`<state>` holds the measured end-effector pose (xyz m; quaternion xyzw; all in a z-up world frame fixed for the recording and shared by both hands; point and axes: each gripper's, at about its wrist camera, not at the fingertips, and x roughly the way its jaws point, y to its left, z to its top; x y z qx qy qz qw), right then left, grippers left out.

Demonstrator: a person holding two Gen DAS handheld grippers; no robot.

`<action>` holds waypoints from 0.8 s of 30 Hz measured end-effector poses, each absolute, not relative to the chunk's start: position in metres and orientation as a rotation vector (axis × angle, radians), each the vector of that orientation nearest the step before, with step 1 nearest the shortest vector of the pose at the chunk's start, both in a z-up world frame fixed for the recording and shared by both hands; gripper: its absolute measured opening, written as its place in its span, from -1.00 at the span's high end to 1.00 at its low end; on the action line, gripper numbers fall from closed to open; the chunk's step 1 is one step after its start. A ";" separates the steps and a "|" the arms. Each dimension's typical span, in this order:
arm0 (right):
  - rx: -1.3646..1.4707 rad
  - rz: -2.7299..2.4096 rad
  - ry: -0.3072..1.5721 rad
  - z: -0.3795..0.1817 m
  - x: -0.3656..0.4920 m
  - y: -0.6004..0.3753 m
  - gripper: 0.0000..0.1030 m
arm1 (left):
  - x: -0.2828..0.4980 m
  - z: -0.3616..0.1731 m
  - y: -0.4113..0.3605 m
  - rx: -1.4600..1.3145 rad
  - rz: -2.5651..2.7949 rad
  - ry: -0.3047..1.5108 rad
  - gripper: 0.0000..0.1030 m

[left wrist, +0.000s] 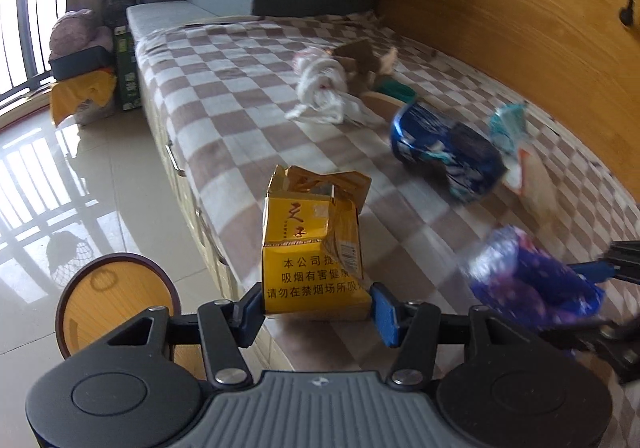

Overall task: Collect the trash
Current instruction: 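Grasp the yellow cigarette box with left tool while right tool grasps purple tissue packet, then carry the yellow box and purple packet with both tools over the wastebasket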

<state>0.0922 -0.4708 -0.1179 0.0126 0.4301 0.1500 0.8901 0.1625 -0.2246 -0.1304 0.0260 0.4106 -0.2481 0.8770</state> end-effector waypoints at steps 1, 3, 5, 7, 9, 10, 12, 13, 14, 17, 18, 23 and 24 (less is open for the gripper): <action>0.036 0.306 0.906 -0.121 0.092 -0.470 -0.19 | 0.159 -0.130 -0.226 0.062 -0.531 0.858 -0.09; 0.063 0.237 0.915 -0.126 0.088 -0.468 0.31 | 0.155 -0.131 -0.229 0.072 -0.539 0.859 -0.09; 0.127 0.166 0.907 -0.126 0.083 -0.469 0.45 | 0.155 -0.132 -0.231 0.071 -0.530 0.858 -0.10; 0.175 0.098 0.896 -0.124 0.079 -0.467 0.53 | 0.159 -0.133 -0.232 0.056 -0.514 0.865 -0.17; 0.210 0.050 0.880 -0.123 0.075 -0.462 0.58 | 0.164 -0.134 -0.233 0.021 -0.491 0.878 -0.29; 0.230 0.031 0.872 -0.122 0.074 -0.459 0.58 | 0.166 -0.134 -0.234 0.006 -0.482 0.885 -0.29; 0.254 0.000 0.863 -0.122 0.072 -0.453 0.60 | 0.170 -0.134 -0.233 -0.024 -0.468 0.897 -0.26; 0.259 -0.010 0.859 -0.122 0.072 -0.450 0.60 | 0.171 -0.134 -0.234 -0.026 -0.460 0.895 -0.19; 0.262 -0.019 0.856 -0.121 0.072 -0.447 0.61 | 0.172 -0.135 -0.234 -0.017 -0.450 0.894 -0.11; 0.266 -0.046 0.851 -0.120 0.074 -0.442 0.62 | 0.171 -0.133 -0.230 -0.023 -0.455 0.887 -0.10; 0.264 -0.054 0.850 -0.119 0.076 -0.442 0.62 | 0.171 -0.133 -0.228 -0.029 -0.458 0.885 -0.09; 0.237 -0.095 0.834 -0.112 0.081 -0.438 0.62 | 0.166 -0.120 -0.219 -0.047 -0.461 0.843 -0.09; 0.235 -0.099 0.830 -0.110 0.081 -0.437 0.62 | 0.165 -0.116 -0.215 -0.052 -0.461 0.835 -0.09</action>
